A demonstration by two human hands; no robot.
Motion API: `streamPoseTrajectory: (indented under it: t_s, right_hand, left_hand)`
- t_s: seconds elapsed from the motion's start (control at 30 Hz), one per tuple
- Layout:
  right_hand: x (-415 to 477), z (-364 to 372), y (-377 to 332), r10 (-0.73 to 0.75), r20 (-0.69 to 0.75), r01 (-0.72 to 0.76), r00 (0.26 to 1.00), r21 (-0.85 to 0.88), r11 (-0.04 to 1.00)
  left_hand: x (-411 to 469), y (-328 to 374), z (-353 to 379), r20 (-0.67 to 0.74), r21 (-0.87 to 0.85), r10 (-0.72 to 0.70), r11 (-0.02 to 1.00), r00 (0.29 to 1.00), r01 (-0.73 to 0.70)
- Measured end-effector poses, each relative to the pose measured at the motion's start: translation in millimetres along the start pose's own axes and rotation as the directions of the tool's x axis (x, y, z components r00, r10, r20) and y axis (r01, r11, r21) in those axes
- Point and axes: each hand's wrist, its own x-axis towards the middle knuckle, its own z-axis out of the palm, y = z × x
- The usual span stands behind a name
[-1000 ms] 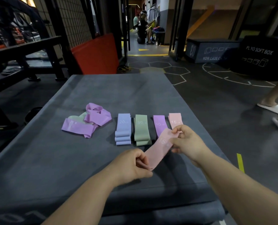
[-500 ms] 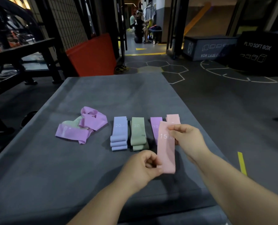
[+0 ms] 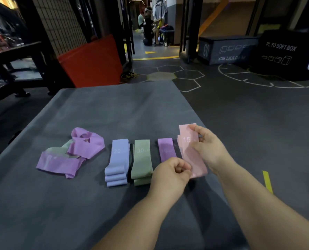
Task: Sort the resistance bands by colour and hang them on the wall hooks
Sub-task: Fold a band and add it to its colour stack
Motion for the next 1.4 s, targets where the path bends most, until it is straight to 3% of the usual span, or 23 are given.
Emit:
streamPoseTrajectory:
  t_s: [0.33, 0.47, 0.6, 0.97, 1.4]
  right_hand:
    - [29, -9, 14, 0.011, 0.036, -0.008, 0.999, -0.08, 0.997]
    - [36, -8, 24, 0.007, 0.113, 0.027, 0.994, -0.294, 0.955]
    - [39, -5, 31, -0.027, 0.16, 0.111, 0.987, -0.544, 0.831]
    - [35, 0, 36, -0.035, 0.246, 0.218, 0.969, -0.778, 0.589]
    - [35, 0, 34, 0.018, 0.267, 0.221, 0.964, -0.833, 0.507]
  left_hand:
    - [32, 16, 9, -0.036, 0.298, 0.008, 0.954, 0.999, 0.004]
    - [34, 15, 12, 0.017, 0.377, -0.02, 0.926, 1.0, 0.012]
    - [37, 15, 14, 0.037, 0.44, -0.024, 0.898, 0.999, 0.005]
    - [39, 9, 20, 0.033, 0.484, 0.004, 0.875, 0.999, -0.019]
    - [38, -4, 22, 0.013, 0.414, 0.043, 0.909, 0.999, -0.044]
